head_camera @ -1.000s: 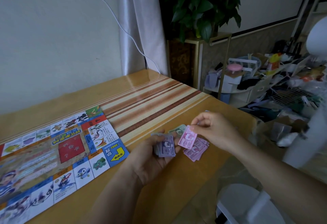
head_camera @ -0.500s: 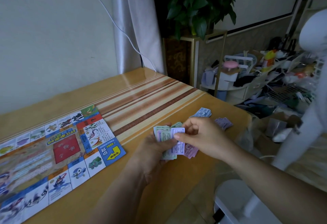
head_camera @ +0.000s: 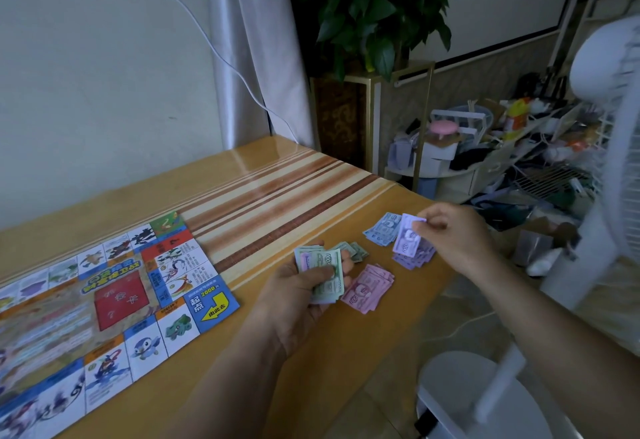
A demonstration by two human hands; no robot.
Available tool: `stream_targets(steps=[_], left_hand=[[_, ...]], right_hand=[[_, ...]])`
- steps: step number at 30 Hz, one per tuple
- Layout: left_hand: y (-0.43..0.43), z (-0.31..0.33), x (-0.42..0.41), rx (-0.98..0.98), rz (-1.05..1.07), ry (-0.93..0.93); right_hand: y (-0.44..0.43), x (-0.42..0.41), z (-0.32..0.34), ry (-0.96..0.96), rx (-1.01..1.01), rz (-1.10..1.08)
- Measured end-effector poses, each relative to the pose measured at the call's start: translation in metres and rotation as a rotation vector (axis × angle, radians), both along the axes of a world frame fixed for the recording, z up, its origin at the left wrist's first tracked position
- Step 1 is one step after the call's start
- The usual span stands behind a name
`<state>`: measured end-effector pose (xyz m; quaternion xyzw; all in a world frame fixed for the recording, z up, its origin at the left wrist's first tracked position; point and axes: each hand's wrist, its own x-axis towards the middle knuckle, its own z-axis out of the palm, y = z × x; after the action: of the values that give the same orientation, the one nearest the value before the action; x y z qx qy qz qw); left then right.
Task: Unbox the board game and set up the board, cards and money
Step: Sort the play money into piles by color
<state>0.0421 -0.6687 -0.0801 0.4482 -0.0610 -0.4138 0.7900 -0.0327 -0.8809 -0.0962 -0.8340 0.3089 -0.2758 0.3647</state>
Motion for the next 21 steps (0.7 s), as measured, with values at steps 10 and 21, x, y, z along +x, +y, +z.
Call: stream_targets(steps=[10, 21], left_hand=[[-0.006, -0.004, -0.002, 0.129, 0.082, -0.003], [-0.001, -0.001, -0.003, 0.178, 0.060, -0.097]], right_hand=[[-0.008, -0.001, -0.018, 0.214, -0.357, -0.135], [0.064, 0.028, 0.031, 0.187, 0.202, 0.548]])
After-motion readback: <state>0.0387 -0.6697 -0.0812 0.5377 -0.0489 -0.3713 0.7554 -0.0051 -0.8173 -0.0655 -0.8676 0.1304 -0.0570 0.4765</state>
